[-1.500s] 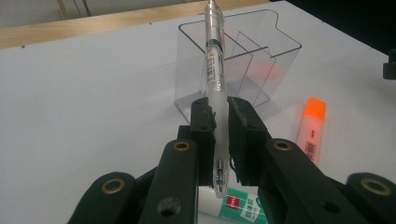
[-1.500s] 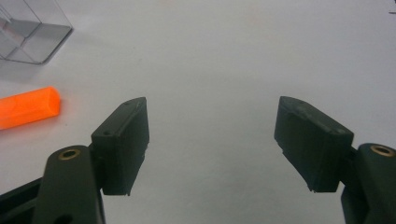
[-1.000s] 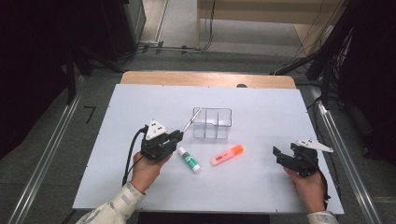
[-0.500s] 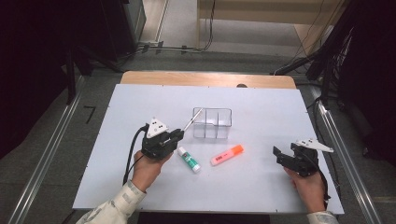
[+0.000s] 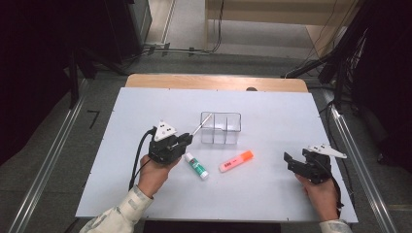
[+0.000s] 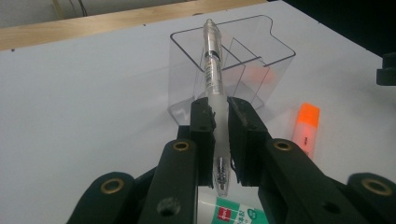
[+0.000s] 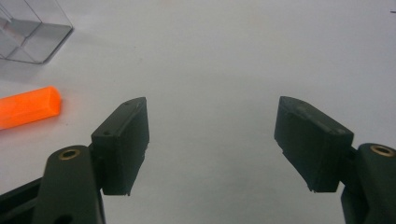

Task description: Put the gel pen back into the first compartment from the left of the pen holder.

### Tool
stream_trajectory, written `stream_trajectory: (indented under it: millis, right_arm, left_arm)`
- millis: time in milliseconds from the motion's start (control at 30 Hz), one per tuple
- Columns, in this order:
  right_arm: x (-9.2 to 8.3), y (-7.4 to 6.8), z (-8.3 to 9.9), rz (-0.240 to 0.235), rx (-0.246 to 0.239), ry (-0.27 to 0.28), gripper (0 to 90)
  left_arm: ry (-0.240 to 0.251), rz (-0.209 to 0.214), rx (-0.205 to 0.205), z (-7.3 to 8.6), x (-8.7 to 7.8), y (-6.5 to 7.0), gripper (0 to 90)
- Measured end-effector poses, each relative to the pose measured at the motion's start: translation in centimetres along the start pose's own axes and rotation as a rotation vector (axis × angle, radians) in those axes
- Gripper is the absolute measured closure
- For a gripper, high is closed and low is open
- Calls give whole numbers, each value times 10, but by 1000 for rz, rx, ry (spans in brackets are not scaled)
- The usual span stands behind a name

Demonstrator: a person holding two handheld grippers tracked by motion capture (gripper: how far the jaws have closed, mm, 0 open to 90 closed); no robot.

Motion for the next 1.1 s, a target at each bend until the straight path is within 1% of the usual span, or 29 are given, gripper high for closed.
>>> stream_trajectory:
  millis: [233,1100]
  right_arm:
    - [0,0,0,0,0,0,251]
    - [0,0,0,-1,1,-1,251]
  left_arm:
    - [1,-3,2,-3,-1,-1,804]
    - [6,-7,-5,-5,0,-1,804]
Point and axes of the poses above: each handheld gripper's, and its own axes: x roughly forward along the jaws, z roughly out of its underside, y roughly to its right, the point moved 3 cm from there along x, roughly forward along the jaws, and after that the axes turned 3 degrees about -y, right-handed, at the moved point
